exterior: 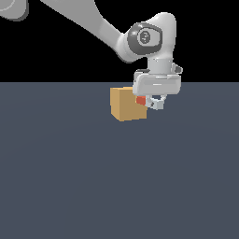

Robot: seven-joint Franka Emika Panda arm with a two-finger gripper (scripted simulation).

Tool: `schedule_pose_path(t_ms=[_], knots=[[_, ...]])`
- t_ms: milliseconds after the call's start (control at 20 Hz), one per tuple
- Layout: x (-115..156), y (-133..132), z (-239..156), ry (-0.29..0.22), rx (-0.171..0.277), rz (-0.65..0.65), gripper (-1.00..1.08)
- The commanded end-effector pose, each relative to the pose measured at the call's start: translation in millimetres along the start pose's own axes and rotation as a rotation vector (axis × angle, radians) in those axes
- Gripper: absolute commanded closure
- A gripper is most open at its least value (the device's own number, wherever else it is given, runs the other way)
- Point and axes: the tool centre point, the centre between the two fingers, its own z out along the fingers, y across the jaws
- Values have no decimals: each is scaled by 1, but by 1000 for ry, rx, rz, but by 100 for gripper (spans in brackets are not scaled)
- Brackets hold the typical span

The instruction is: Insert the peg into the horizontal hole in a box.

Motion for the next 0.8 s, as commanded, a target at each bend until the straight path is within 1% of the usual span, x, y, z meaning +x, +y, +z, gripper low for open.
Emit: schedule_pose_path(t_ms=[0, 750], knots=[[0, 1, -1, -1, -2, -2, 108], [-1, 0, -1, -1, -1, 0, 108]])
